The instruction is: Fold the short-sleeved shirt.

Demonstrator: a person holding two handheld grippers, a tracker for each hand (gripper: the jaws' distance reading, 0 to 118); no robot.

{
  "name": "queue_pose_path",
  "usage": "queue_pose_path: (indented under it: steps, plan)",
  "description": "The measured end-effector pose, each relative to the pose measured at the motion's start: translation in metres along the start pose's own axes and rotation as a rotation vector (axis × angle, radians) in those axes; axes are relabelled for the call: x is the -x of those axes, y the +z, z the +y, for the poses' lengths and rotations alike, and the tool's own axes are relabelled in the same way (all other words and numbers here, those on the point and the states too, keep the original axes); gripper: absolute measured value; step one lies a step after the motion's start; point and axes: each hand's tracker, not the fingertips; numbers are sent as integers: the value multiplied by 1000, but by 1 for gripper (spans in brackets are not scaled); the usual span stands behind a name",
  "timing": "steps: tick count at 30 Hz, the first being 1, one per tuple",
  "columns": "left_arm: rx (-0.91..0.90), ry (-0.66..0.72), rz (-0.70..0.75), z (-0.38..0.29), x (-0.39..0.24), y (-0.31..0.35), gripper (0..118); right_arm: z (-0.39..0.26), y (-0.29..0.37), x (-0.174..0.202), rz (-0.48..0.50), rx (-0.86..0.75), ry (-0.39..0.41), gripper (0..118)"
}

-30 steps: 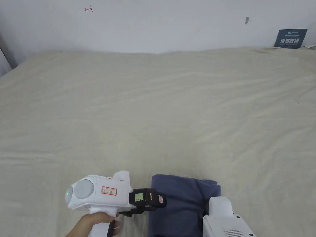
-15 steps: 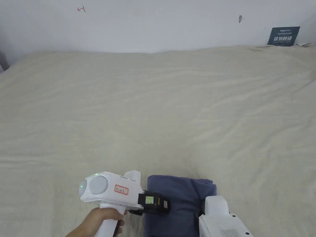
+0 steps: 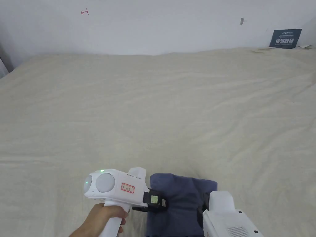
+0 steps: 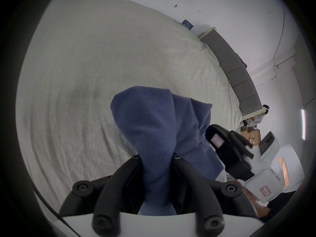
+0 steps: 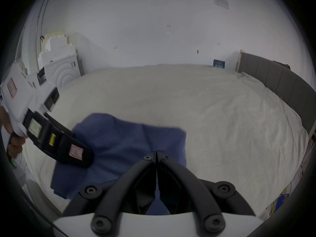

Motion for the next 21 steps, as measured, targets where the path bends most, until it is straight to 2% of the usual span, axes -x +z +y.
queue_pose_path:
  steps: [3, 5, 8, 15, 21]
  plan:
    - [-9, -6, -11, 7, -1, 14, 18, 21, 15, -6, 1, -58, -2, 1]
    - [-26, -53, 29, 12, 1, 28, 18, 34, 23, -10, -4, -107, 2, 1]
    - [-40, -41, 63, 19, 17, 54, 18, 53, 35, -15, -16, -169, 21, 1]
    - [-70, -36, 252, 24, 76, 130, 18, 83, 50, -17, -19, -252, 27, 1]
    - [-84, 20, 414, 24, 138, 205, 18, 90, 50, -10, -16, -276, 30, 1]
